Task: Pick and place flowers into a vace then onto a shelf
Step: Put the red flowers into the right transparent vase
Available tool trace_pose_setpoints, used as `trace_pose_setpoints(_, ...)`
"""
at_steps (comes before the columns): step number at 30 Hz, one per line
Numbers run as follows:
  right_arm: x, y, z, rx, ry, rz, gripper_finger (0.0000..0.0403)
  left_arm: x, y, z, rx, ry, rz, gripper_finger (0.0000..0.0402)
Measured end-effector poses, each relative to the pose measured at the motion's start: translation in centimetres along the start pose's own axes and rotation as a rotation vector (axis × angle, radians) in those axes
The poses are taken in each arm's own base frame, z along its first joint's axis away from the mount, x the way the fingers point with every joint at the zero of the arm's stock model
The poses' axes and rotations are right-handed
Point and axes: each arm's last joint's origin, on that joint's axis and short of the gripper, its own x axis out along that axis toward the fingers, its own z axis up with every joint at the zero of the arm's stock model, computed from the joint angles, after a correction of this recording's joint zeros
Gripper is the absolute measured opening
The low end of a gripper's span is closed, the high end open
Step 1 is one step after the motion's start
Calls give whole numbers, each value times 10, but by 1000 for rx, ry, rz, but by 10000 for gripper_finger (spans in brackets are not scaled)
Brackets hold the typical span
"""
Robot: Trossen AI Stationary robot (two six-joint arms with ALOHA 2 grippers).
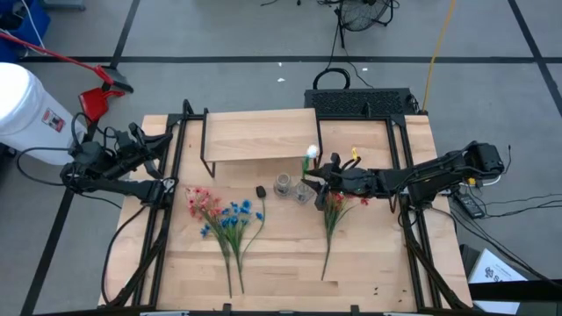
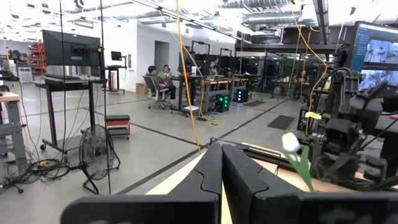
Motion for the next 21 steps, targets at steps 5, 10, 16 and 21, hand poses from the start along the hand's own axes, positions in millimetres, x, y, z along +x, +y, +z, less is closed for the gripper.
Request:
trace_pose_setpoints(5,-10,4,13,49,-91,25,134,0,0,0,0,0,0,10)
trace_pose_setpoints(10,-29,9,26,77,-152,43,134,0,0,0,0,0,0,10)
trace_pose_setpoints(16,-57,22,26,214,-87,135,131,0,0,0,0,0,0,10)
trace_pose_setpoints(21,-71,31,9,400,98,155,130,0,0,0,0,0,0,10)
